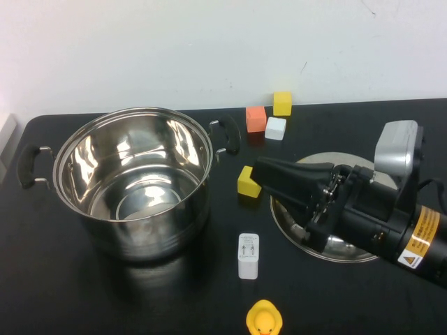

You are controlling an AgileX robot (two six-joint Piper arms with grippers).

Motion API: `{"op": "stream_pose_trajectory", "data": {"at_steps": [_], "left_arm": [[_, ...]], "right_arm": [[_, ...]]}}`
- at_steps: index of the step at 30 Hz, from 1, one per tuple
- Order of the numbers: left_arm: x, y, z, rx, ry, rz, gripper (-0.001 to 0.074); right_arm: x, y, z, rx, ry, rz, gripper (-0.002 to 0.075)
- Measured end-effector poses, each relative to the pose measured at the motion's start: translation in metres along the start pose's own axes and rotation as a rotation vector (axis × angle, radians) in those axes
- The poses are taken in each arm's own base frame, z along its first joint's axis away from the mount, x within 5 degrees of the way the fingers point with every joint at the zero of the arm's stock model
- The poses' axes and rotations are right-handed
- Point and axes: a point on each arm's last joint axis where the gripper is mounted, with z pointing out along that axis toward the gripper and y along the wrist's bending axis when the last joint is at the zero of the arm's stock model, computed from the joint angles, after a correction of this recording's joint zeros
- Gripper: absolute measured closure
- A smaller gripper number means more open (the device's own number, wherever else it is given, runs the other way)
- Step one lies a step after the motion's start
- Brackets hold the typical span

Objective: Cover the pot
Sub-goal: Pick up the pot lid

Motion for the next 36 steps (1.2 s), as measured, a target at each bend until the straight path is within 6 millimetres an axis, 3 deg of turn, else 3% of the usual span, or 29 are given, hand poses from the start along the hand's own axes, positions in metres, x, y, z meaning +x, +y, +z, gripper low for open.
{"op": "stream_pose_trajectory", "data": {"at_steps": [12, 26, 36], "left_arm": [[0.000, 0.000, 0.000, 0.000, 0.000, 0.000, 0.0737], [0.000, 0.000, 0.000, 0.000, 0.000, 0.000, 0.0737], [0.000, 0.000, 0.000, 0.000, 0.000, 0.000, 0.0737]], "right_arm": [[-0.006, -0.008, 0.000, 0.087, -0.073, -0.025, 0.0727], [-0.009, -0.011, -0.001, 0.156, -0.059, -0.712, 0.0727], [-0.014, -0.023, -0.004, 0.310, -0.022, -0.967, 0.0727]]}}
